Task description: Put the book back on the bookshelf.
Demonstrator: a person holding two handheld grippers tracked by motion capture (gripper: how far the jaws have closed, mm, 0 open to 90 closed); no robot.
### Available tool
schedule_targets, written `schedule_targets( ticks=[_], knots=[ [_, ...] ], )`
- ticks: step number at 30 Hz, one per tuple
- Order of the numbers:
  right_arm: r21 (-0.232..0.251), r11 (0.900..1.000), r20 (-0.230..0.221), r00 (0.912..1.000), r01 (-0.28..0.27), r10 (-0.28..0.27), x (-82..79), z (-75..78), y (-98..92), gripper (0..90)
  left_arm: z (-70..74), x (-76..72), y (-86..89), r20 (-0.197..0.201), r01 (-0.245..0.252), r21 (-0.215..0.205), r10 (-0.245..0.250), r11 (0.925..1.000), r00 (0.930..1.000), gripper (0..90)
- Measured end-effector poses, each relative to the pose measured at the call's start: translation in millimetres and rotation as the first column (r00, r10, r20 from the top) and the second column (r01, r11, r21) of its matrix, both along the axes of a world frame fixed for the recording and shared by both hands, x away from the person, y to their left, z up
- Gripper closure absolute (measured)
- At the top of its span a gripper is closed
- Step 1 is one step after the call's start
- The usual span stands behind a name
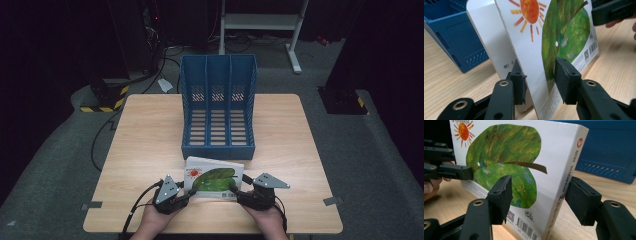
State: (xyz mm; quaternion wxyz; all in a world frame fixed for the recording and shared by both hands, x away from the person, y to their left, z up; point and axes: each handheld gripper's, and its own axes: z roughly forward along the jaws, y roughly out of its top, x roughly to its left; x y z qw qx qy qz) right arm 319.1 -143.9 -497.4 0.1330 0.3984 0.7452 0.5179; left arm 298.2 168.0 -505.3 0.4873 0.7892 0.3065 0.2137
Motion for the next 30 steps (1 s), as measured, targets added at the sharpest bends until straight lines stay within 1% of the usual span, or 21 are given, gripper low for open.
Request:
schedule_targets(
  ticks=[1,2,4,8,14,17,18,20,24,26,27,28,30],
  knots=[
    [0.0,1.0,0.0,1.0,0.0,0.0,0.0,0.0,0.0,38.9,0.0,0.0,0.0,0.0,0.0,0.0,0.0,1.0,1.0,62.8],
    [0.003,1.0,0.012,0.9999,0.007,-0.007,-0.9,1.1,-0.1,38.7,-0.9,0.0,-0.9,0.001,0.001,0.012,-0.001,0.9999,1.0,63.1],
    [0.005,1.0,0.014,0.9999,0.007,-0.007,-1.2,1.5,-0.1,38.8,-2.1,0.2,-1.7,-0.001,0.003,0.031,-0.003,0.9995,1.0,63.3],
    [0.002,1.0,0.033,0.9994,0.006,-0.006,-3.5,3.1,-0.3,38.8,-3.8,0.9,-2.6,-0.007,0.001,0.05,0.0,0.9987,1.0,64.3],
    [0.003,1.0,0.044,0.999,0.008,-0.008,-6.5,4.2,-1.3,38.4,-5.1,0.3,-4.3,-0.003,0.01,0.066,-0.01,0.9977,0.9999,64.7],
    [0.002,1.0,0.056,0.9984,0.005,-0.005,-10.5,4.8,-2.4,38.9,-6.0,0.4,-4.5,-0.012,0.017,0.078,-0.016,0.9968,0.9998,64.8],
    [0.004,1.0,0.054,0.9985,0.006,-0.006,-12.1,5.0,-2.5,39.2,-5.9,0.3,-4.3,-0.013,0.019,0.08,-0.018,0.9966,0.9997,64.8],
    [-0.004,1.0,0.069,0.9976,0.002,-0.002,-16.5,5.9,-2.6,39.6,-6.4,0.3,-3.0,-0.018,0.027,0.084,-0.026,0.9961,0.9995,64.4],
    [-0.002,1.0,0.079,0.9968,-0.009,0.009,-21.4,7.4,-3.2,41.1,-8.8,-0.8,-1.0,-0.026,0.036,0.08,-0.034,0.9961,0.9991,64.4],
    [0.005,1.0,0.081,0.9966,-0.014,0.014,-22.6,8.3,-3.9,41.9,-10.2,-1.6,1.1,-0.036,0.038,0.085,-0.035,0.9956,0.9987,64.4],
    [0.02,1.0,0.083,0.9964,-0.016,0.015,-24.4,10.2,-4.9,42.6,-10.8,-1.7,1.9,-0.036,0.038,0.09,-0.035,0.9952,0.9987,64.4],
    [0.026,1.0,0.088,0.996,-0.016,0.014,-25.8,11.4,-5.4,42.9,-11.7,-2.1,4.0,-0.039,0.042,0.087,-0.039,0.9953,0.9985,64.0],
    [0.027,0.999,0.109,0.9938,-0.025,0.022,-27.8,14.1,-5.7,42.4,-12.4,-2.1,7.9,-0.05,0.048,0.061,-0.045,0.997,0.9977,61.1]
  ],
)
